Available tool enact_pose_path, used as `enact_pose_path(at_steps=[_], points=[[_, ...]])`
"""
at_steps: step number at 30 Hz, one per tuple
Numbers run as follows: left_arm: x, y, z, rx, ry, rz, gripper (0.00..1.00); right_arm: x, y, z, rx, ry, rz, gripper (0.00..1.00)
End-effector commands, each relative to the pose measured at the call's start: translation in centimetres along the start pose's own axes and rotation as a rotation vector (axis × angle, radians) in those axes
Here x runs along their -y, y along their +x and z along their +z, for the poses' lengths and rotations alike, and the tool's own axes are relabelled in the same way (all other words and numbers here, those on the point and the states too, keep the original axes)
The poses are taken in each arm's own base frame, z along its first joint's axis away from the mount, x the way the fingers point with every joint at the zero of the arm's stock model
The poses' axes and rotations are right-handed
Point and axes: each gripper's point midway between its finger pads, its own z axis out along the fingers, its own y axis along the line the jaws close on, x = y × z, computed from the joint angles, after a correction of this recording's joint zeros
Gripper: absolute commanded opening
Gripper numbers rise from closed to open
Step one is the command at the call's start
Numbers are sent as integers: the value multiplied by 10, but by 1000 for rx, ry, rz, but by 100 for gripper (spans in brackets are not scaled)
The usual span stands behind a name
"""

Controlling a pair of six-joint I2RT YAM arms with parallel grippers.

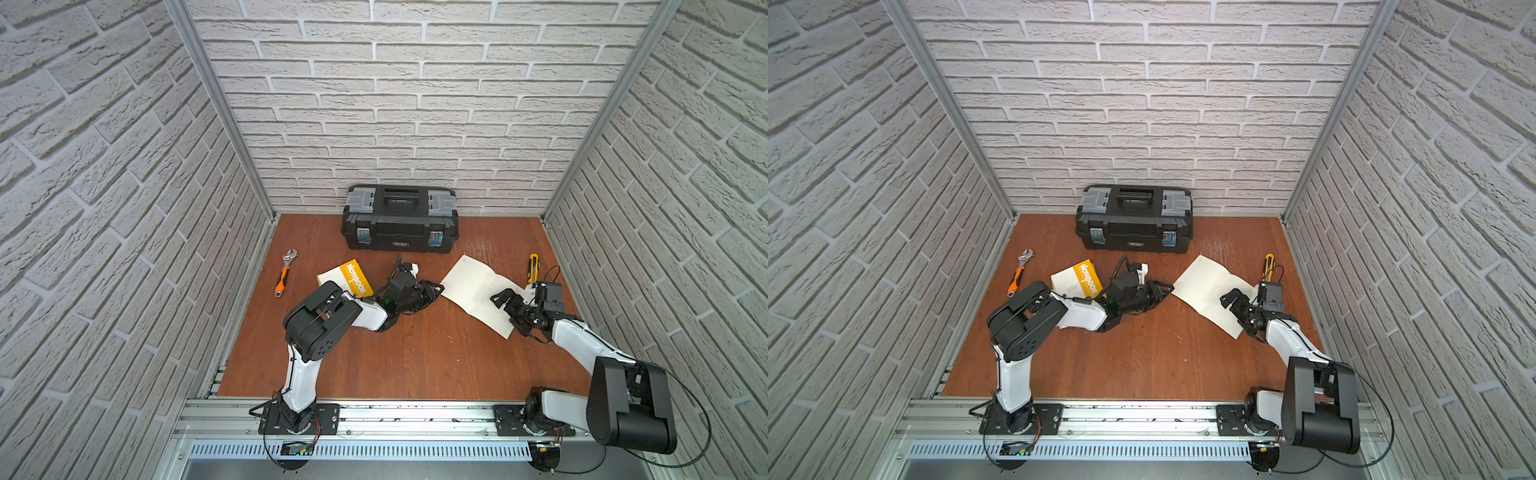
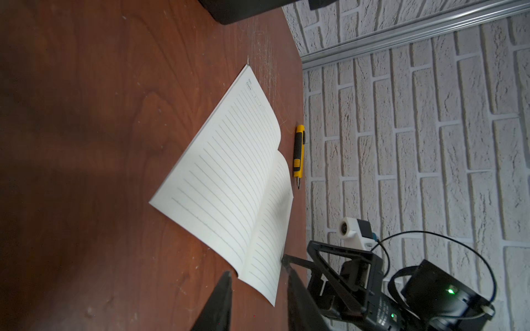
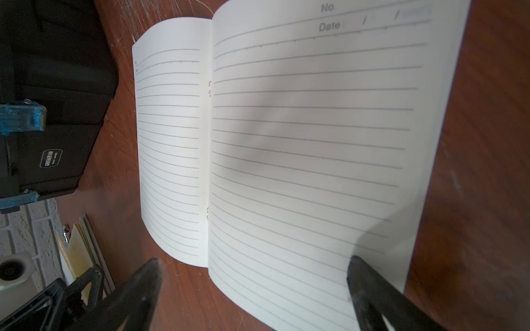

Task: Close the notebook
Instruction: Close the notebook at the center of the board.

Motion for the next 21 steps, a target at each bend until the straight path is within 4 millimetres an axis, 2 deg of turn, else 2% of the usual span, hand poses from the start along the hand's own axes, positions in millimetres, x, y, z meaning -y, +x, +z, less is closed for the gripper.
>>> enact_pose_path(at_steps=[1, 12, 21], points=[[13, 4, 8, 9, 51, -45, 33, -5, -8, 0, 21, -32, -13, 100], [-1, 29, 27, -24, 75, -159, 37, 0, 1, 10, -20, -53, 11, 100], [-11, 30, 36, -2, 61, -176, 37, 0, 1, 9, -22, -54, 4, 100]])
